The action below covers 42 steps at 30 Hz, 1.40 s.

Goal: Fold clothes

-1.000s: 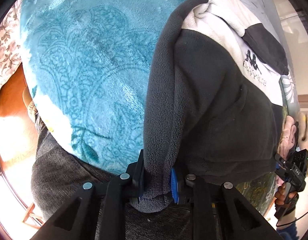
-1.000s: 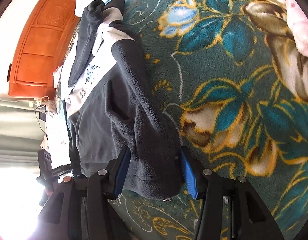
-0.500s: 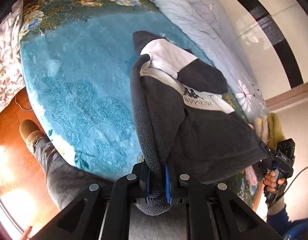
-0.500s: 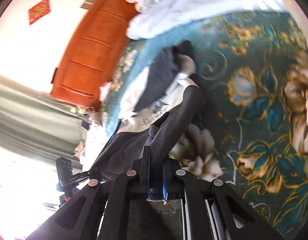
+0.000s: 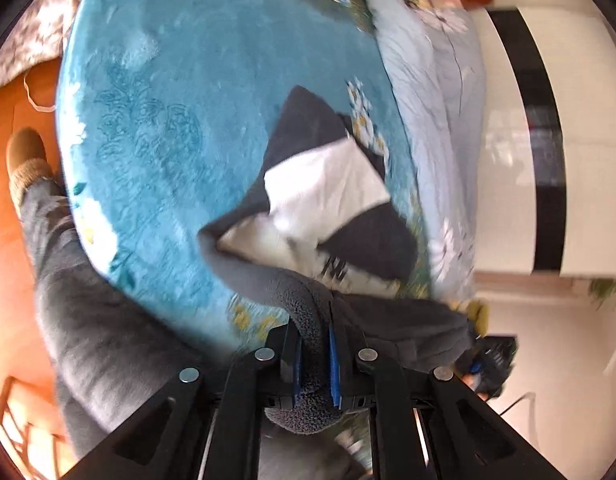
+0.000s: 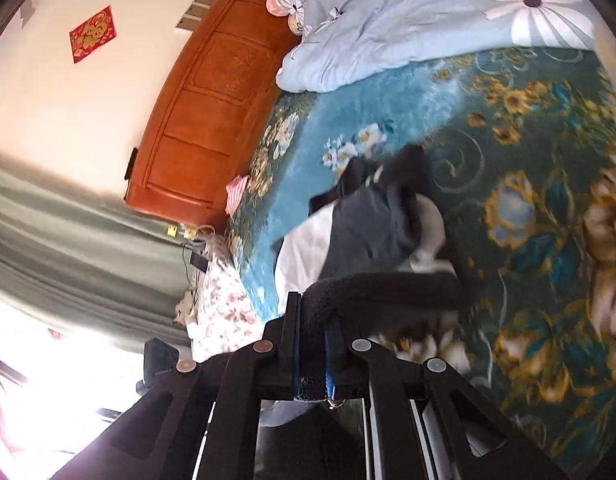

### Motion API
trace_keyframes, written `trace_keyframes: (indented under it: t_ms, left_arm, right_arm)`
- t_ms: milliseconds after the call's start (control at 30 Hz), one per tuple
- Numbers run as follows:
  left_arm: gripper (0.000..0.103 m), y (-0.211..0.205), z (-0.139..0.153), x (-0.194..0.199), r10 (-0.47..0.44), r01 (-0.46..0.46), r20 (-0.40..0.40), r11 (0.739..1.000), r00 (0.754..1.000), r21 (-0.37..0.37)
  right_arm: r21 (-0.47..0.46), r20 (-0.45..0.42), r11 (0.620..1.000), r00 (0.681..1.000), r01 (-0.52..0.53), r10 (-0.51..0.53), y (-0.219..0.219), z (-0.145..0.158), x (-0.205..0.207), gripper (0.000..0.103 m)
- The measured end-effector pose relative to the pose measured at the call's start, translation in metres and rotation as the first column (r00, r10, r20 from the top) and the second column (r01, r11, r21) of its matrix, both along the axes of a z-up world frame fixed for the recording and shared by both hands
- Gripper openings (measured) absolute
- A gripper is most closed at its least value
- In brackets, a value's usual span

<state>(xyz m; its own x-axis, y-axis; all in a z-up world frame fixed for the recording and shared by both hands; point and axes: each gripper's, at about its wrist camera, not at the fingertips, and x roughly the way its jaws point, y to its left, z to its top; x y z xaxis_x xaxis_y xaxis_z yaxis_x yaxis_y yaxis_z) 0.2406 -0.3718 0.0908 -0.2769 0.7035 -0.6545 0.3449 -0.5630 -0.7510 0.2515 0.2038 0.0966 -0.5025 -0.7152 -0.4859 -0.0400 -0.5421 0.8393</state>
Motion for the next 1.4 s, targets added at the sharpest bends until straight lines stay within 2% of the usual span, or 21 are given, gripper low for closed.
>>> trace_keyframes:
  t_ms: [67, 200, 400, 500, 567, 633, 700, 800, 900, 967, 1100, 1167, 1233, 1267, 1400]
  left_arm:
    - [0.011, -0.007, -0.012, -0.026, 0.067, -0.068, 0.013, 0.995, 0.998, 0.072]
    - [0.011, -0.011, -0.037, -0.075, 0.163, -0.167, 0.047, 0.978, 0.986, 0.126]
    - [0.012, -0.01, -0.081, -0.128, 0.275, -0.291, 0.136, 0.949, 0.952, 0.119]
    - [0.013, -0.011, -0.103, -0.14, 0.318, -0.343, 0.169, 0.926, 0.933, 0.154]
    - [0.023, -0.014, -0.11, -0.145, 0.358, -0.39, 0.177, 0.897, 0.917, 0.206]
    - [0.04, -0.018, -0.108, -0.149, 0.396, -0.42, 0.14, 0.87, 0.907, 0.257]
    - [0.047, -0.022, -0.102, -0.152, 0.427, -0.431, 0.084, 0.851, 0.9, 0.3]
    - [0.054, -0.023, -0.091, -0.158, 0.403, -0.39, 0.007, 0.879, 0.915, 0.274]
    - [0.057, -0.013, -0.09, -0.159, 0.289, -0.283, -0.048, 0.954, 0.956, 0.098]
    - [0.057, -0.004, -0.097, -0.157, 0.203, -0.204, -0.043, 0.979, 0.978, -0.014]
    - [0.057, 0.011, -0.116, -0.158, 0.126, -0.125, 0.001, 0.986, 0.992, -0.106]
    - [0.057, 0.018, -0.12, -0.163, 0.103, -0.101, 0.008, 0.984, 0.995, -0.144]
    - [0.057, 0.024, -0.123, -0.17, 0.089, -0.086, 0.012, 0.982, 0.996, -0.17]
    - [0.057, 0.025, -0.124, -0.172, 0.093, -0.09, 0.012, 0.981, 0.996, -0.171]
    - [0.055, 0.029, -0.122, -0.178, 0.11, -0.111, -0.016, 0.979, 0.994, -0.173]
  right_arm:
    - [0.011, 0.009, 1.0, 1.0, 0.017, -0.017, -0.001, -0.002, -0.029, 0.009]
    - [0.023, 0.082, 0.998, 0.994, 0.067, -0.068, 0.002, -0.025, -0.074, 0.009]
    - [0.047, 0.19, 0.989, 0.971, 0.139, -0.145, 0.006, -0.059, -0.142, 0.01]
    - [0.063, 0.238, 0.983, 0.954, 0.17, -0.18, 0.008, -0.076, -0.174, 0.013]
    - [0.083, 0.238, 0.983, 0.955, 0.161, -0.177, 0.01, -0.079, -0.172, 0.015]
    - [0.102, 0.238, 0.983, 0.956, 0.152, -0.173, 0.011, -0.083, -0.171, 0.018]
    - [0.122, 0.238, 0.982, 0.956, 0.144, -0.17, 0.013, -0.086, -0.169, 0.03]
    - [0.151, 0.237, 0.98, 0.957, 0.131, -0.164, 0.015, -0.091, -0.167, 0.039]
    - [0.18, 0.237, 0.977, 0.958, 0.118, -0.159, 0.017, -0.097, -0.165, 0.04]
    - [0.199, 0.237, 0.974, 0.959, 0.109, -0.155, 0.019, -0.1, -0.163, 0.04]
    - [0.233, 0.239, 0.968, 0.96, 0.089, -0.146, 0.021, -0.108, -0.161, 0.04]
    - [0.22, 0.248, 0.973, 0.961, 0.064, -0.12, 0.01, -0.115, -0.168, 0.04]
    - [0.221, 0.246, 0.974, 0.963, 0.056, -0.111, 0.002, -0.118, -0.178, 0.045]
    - [0.223, 0.245, 0.973, 0.963, 0.058, -0.113, -0.001, -0.119, -0.183, 0.049]
    - [0.237, 0.247, 0.97, 0.962, 0.058, -0.118, -0.013, -0.12, -0.202, 0.049]
